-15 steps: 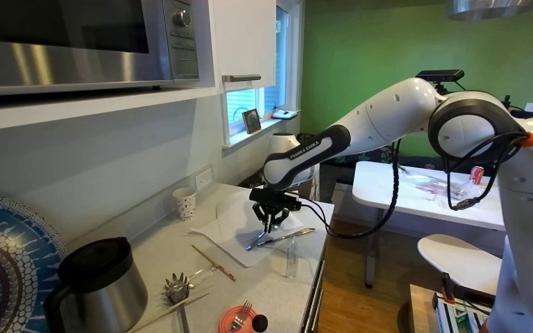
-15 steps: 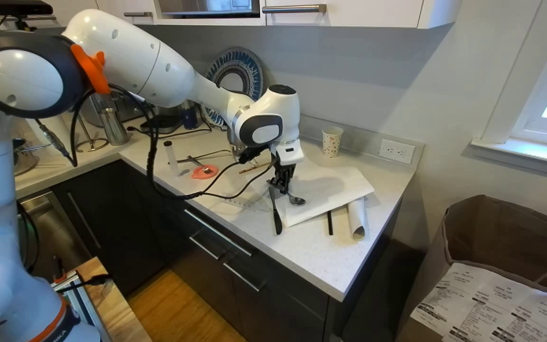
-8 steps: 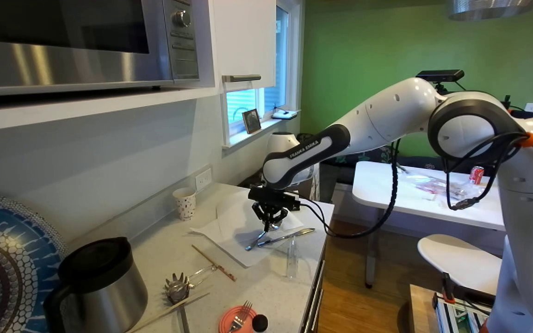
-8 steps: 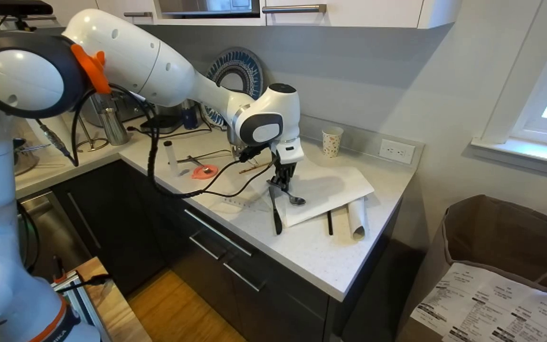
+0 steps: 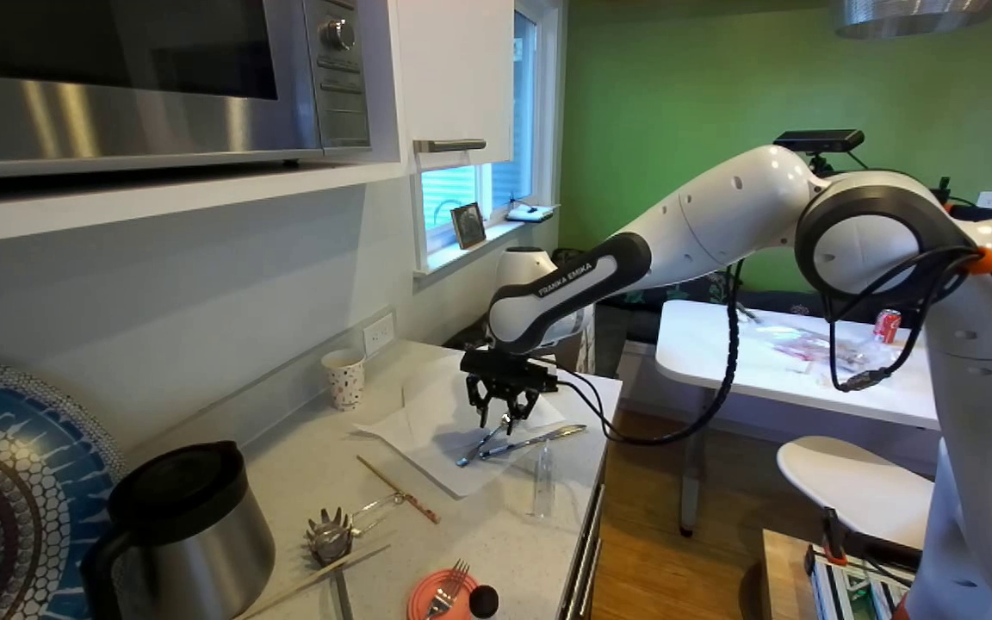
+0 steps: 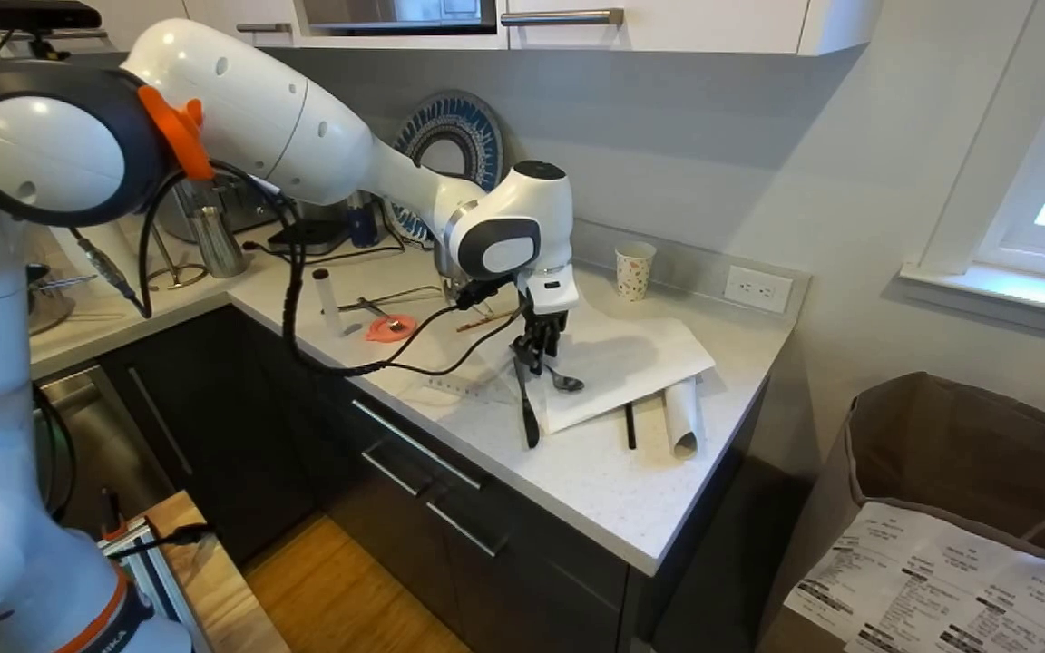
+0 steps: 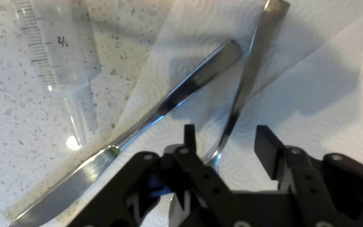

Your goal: Pick up the silver spoon and put it on the kitchen counter, pick up the silver bread knife and slide the chopstick on the right a little to the right, put the silver bread knife on the kitchen counter to the right of the silver spoon

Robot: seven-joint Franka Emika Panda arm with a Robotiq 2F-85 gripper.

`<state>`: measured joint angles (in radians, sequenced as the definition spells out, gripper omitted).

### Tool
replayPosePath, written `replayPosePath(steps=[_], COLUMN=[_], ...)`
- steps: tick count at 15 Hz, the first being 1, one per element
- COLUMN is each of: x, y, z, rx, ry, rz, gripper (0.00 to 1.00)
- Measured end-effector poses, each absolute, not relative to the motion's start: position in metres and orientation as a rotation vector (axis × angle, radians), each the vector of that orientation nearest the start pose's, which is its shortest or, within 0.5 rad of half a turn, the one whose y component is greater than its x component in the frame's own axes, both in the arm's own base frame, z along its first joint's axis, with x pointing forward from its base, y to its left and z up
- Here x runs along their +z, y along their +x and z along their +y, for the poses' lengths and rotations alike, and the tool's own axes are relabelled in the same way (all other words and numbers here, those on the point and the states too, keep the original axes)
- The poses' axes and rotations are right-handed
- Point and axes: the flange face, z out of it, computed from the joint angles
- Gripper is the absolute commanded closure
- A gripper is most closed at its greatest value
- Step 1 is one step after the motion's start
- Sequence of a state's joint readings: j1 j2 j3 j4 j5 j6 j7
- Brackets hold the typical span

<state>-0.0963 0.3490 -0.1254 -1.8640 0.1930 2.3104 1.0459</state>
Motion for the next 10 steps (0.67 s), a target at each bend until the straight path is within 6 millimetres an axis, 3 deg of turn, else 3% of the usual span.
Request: replayPosePath(steps=[2,3,4,5,10], x=[0.339,0.337,0.334,0.332,0.326], y=[0.627,0.628,0.628,0.629,0.630], z=[-0.131,-0.131,-0.131,-0.131,-0.131], rx=[-0.070,-0.067,-0.063,-0.060,-0.056], ry=[-2.317,-2.319,-2.321,-2.322,-2.327], rz=[1.913,1.914,1.915,1.916,1.917], gripper=[0.21,0.25,0.45,0.48,0.88])
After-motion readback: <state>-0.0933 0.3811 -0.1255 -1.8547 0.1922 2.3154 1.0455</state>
